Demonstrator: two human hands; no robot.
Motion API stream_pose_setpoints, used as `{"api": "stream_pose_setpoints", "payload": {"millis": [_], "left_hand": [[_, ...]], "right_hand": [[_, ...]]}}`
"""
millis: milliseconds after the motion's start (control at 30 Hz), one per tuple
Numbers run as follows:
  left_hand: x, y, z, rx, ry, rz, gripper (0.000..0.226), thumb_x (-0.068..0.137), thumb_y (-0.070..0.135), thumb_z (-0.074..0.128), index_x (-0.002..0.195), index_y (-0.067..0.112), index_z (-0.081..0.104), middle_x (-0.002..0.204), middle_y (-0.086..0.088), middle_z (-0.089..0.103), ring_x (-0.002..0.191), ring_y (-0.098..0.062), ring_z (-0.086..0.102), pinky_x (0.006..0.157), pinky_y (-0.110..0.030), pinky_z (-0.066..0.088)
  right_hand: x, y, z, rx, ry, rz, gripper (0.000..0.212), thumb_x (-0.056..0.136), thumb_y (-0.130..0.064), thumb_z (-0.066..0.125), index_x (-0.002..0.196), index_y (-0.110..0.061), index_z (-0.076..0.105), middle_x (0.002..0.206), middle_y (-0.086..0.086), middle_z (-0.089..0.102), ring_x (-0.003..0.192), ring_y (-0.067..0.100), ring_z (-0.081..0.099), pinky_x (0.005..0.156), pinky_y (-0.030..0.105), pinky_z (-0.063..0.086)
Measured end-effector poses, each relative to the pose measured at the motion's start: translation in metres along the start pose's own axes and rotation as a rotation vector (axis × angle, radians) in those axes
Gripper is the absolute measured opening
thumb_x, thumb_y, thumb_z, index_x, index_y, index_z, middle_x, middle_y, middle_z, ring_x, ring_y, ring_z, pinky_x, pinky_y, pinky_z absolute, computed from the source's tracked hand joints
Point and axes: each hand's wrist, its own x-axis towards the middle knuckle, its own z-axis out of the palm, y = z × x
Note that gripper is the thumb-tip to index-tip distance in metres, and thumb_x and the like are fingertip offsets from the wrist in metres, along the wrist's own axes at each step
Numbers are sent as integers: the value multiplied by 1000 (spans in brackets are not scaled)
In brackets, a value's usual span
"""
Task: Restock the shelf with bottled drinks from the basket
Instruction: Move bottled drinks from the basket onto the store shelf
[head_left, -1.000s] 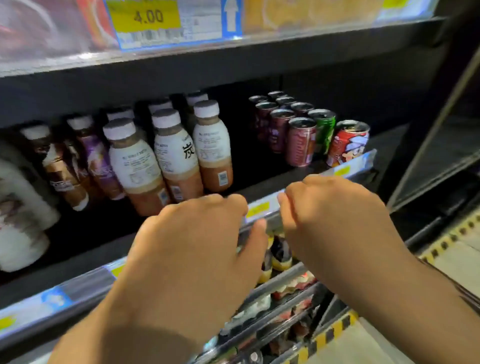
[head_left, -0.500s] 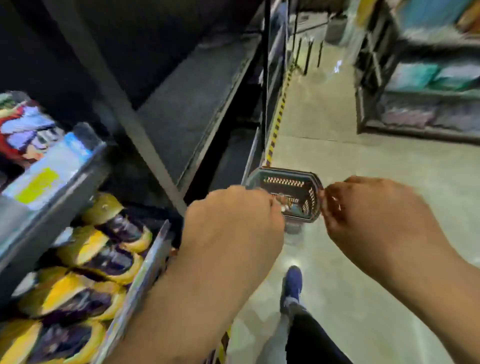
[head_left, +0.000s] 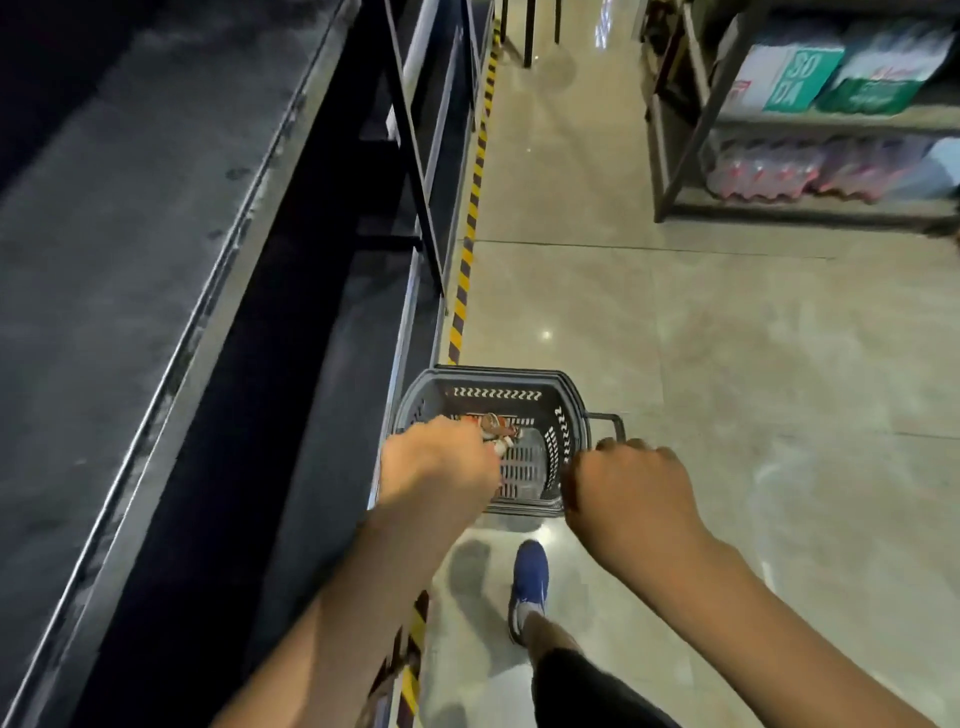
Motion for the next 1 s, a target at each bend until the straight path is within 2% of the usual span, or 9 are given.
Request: {"api": "stream_pose_setpoints", "payload": {"millis": [133,200,433,633,833,1000], "left_hand": [[99,-1,19,47,-75,11,32,100,31,40,115,16,63,118,-6,63,103,-26,58,83,-36,39],[146,-5,40,54,-136,18,31,98,32,42,114,16,64,120,-7,63,108,-28,58,83,-36,39],[300,-39,158,85,-287,24,32,98,35,41,113,17,63,118,-7,64,108,-27,59,74,-34,35],[411,-67,314,69,-412,-15,32,100,35,40,117,17,60,120,-9,63,110,-31,59,77,-36,39],[497,-102,486,-55,-527,-139,34,92,39,53,117,18,60,117,-7,65,108,-29,61,82,-36,45],[545,-117,605,-129,-533,-287,54,88,48,62,128,15,48,124,-9,59,113,-29,58,81,-37,45]], "right_hand": [[97,6,28,3,-101,-46,24,91,-29,53,107,-18,67,113,6,65,105,30,61,89,36,43],[139,5,47,34,-129,-34,25,92,-33,54,107,-17,68,110,6,66,103,29,62,86,34,42],[275,-10,152,80,-219,-60,23,91,-35,57,100,-18,69,102,5,69,100,28,63,87,34,44],[384,-40,311,77,-395,-83,23,92,-32,55,107,-20,67,111,5,67,107,28,61,92,38,43],[468,-78,500,15,-580,-122,29,92,-31,60,118,-17,59,119,7,62,114,28,56,100,45,42],[516,-94,633,-1,-603,-157,36,95,-22,54,130,-15,53,136,12,53,131,33,44,110,50,32]]}}
